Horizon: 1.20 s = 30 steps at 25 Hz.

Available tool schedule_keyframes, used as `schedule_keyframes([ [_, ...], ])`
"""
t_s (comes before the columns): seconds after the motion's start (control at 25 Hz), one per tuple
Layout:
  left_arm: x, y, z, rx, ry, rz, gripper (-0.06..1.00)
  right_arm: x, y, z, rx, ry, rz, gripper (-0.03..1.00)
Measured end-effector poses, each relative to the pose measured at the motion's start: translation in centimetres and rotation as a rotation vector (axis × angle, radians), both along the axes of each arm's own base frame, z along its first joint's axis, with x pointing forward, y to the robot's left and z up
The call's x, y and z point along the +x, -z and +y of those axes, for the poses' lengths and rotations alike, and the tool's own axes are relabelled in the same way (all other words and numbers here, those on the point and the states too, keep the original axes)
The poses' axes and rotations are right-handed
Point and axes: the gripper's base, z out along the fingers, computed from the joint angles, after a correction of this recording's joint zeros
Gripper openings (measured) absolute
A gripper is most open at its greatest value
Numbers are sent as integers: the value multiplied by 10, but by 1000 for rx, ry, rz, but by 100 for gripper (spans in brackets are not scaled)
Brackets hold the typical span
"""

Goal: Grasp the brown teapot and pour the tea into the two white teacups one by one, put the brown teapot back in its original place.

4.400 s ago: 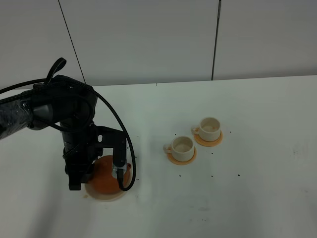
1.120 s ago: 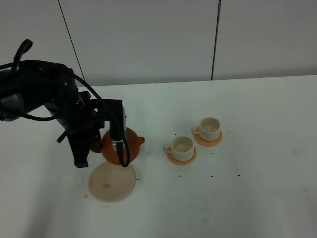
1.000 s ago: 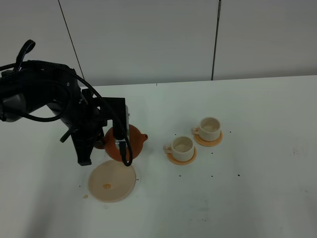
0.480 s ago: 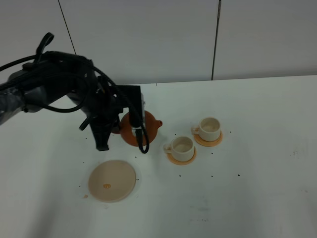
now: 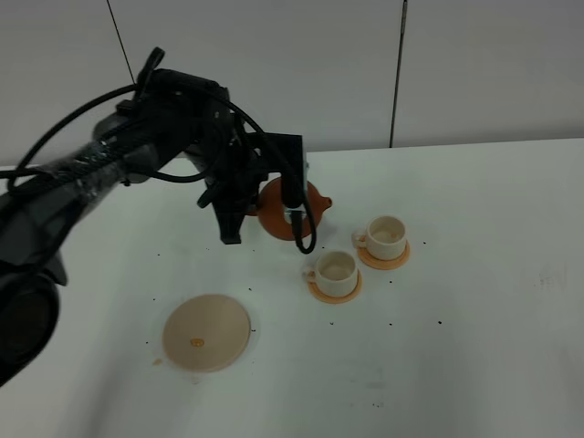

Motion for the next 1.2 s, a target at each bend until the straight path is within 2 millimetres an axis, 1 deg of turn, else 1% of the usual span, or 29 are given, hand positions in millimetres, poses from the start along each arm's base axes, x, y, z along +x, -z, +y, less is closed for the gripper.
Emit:
schedule_keyframes([
  [0.2,10,9,-17,-7,23,-18,17,0,0,0,0,0,0,24],
  [0.4,12,19,-27,1,55,-19,17,0,0,0,0,0,0,24],
  [0.72,13,16,-38,-12,103,-81,17,0,0,0,0,0,0,24],
  [1.2,12,13,-49,50,177,-162,17,0,0,0,0,0,0,24],
])
